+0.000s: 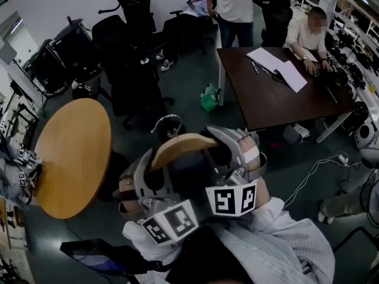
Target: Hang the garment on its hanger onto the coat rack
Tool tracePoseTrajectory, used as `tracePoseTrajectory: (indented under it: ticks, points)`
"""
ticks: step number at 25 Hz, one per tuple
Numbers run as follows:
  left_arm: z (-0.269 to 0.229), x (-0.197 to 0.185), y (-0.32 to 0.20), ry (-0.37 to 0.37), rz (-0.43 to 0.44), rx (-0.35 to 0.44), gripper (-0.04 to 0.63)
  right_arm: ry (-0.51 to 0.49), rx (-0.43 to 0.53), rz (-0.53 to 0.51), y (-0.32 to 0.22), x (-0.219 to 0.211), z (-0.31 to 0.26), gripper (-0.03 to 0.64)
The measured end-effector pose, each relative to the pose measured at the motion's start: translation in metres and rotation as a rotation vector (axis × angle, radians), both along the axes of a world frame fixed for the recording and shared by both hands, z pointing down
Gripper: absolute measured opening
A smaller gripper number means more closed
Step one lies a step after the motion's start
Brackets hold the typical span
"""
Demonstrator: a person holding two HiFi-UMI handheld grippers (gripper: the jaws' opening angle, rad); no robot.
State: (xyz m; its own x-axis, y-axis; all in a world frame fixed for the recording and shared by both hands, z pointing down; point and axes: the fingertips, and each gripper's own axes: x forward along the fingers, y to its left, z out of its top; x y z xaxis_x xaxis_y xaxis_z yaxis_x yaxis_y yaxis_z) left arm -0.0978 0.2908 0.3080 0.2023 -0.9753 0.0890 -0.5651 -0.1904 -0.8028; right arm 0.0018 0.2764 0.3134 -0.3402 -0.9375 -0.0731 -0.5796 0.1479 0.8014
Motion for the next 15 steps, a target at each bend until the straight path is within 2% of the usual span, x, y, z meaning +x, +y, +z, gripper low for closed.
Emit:
tracePoseTrajectory:
  ticks: [15]
  points:
    - [-0.004,-0.049,-0.222,-0.026,0.115,0.026,0.048,-0.025,0.033,0.094,-0.212,-0.049,-0.002,0.067]
